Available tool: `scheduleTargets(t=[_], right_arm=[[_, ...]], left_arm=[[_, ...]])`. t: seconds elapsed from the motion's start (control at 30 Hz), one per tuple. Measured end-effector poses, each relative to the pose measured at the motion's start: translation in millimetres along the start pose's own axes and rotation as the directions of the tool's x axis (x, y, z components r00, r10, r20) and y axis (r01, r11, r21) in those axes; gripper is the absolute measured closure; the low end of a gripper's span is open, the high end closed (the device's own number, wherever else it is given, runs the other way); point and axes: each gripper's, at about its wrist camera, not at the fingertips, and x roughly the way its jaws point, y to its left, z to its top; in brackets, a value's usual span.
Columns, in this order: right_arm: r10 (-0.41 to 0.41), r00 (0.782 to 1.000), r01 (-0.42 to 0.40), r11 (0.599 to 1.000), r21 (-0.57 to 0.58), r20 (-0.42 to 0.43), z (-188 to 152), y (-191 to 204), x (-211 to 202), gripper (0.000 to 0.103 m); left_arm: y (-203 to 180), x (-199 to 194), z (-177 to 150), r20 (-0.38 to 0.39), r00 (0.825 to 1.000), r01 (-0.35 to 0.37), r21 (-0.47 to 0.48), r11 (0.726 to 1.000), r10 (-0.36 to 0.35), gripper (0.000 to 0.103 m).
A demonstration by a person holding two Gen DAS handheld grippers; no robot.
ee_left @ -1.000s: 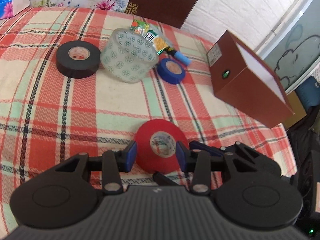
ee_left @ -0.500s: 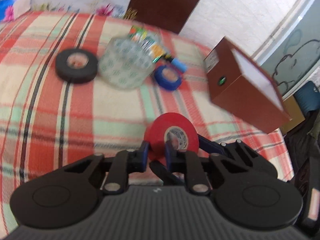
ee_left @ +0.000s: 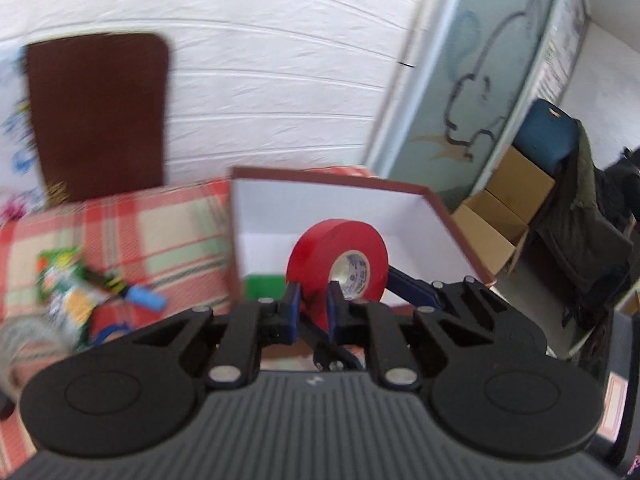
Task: Organize objects
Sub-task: 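Carry the red tape into the brown box and release it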
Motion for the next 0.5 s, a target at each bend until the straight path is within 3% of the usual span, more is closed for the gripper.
scheduleTargets(t=[0.2,0.27,0.33,0.37,0.47,0.5], right_arm=[[-0.076,0.995,0.078,0.997,0.026,-0.063,0.3,-78.1,16.6,0.034],[-0.066,0.993,0.068,0.998,0.019,-0.098,-3.2,-98.1,24.9,0.035],[-0.043,0.991,0.045,0.999,0.013,-0.124,-5.8,-105.0,33.4,0.044],[-0.053,0.99,0.052,0.999,-0.008,-0.13,-6.3,-106.8,35.4,0.063],[-0.121,0.983,0.109,0.99,-0.09,-0.141,-9.7,-106.8,41.8,0.044],[-0.134,0.982,0.122,0.988,-0.094,-0.134,-11.8,-107.9,40.6,0.044]], left_arm=[[-41.4,66.5,24.2,-0.068,0.993,0.097,0.025,0.995,-0.095,0.087],[-53.9,86.0,26.6,-0.085,0.987,0.139,0.029,0.99,-0.136,0.087],[-67.0,102.0,28.6,-0.098,0.986,0.137,0.048,0.989,-0.132,0.087],[-71.8,109.0,29.1,-0.108,0.984,0.145,0.051,0.988,-0.139,0.087],[-77.8,124.8,31.0,-0.113,0.988,0.113,0.054,0.992,-0.106,0.085],[-75.6,125.3,30.4,-0.109,0.99,0.095,0.051,0.994,-0.089,0.085]])
